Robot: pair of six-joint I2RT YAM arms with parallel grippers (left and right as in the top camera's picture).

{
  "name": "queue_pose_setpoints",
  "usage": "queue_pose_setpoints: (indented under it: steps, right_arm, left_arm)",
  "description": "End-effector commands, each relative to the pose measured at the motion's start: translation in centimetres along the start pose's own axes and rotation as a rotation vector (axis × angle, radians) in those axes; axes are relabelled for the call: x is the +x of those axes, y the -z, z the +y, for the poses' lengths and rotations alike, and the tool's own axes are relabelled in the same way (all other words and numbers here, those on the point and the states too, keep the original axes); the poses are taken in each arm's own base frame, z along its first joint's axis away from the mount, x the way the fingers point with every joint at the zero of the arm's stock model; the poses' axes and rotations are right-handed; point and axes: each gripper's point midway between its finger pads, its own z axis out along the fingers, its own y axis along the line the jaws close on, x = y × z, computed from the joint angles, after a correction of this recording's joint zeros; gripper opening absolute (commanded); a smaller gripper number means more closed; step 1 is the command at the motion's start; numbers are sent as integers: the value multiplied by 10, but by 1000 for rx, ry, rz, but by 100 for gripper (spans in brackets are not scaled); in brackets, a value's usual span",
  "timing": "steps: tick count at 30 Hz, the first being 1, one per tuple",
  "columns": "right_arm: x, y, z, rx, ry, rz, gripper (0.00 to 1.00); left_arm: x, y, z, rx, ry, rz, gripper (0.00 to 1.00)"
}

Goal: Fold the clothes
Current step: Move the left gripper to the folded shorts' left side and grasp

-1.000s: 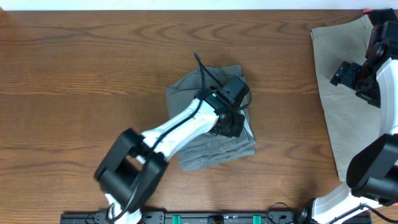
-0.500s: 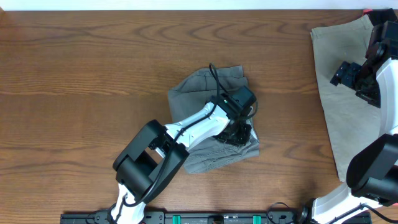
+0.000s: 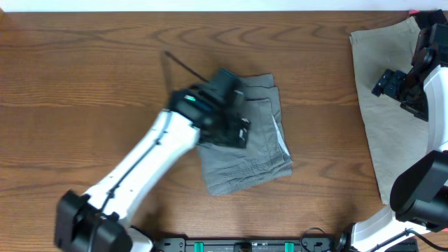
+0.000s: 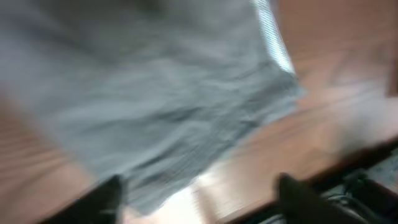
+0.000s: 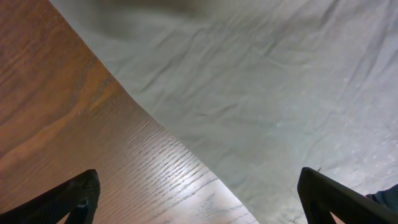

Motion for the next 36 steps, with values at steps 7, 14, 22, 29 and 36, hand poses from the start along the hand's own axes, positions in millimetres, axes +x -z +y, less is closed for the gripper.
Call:
queue_pose_setpoints:
  steps: [7, 14, 22, 29, 36]
  right_arm:
    - [-2, 2, -2, 4, -11, -8, 99]
    - [-2, 2, -2, 4, -11, -8, 99]
    - [-2, 2, -2, 4, -11, -8, 99]
    - [-2, 2, -2, 4, -11, -8, 99]
    - [-2, 2, -2, 4, -11, -8, 99]
  left_arm:
    - [1, -6, 89, 5, 238, 73, 98]
    - [25, -55, 104, 97, 241, 95, 98]
    - [30, -90, 92, 258, 199, 25, 77]
    - [34, -106, 97, 267, 222, 0, 62]
    - [25, -108, 99, 264, 221, -45, 48]
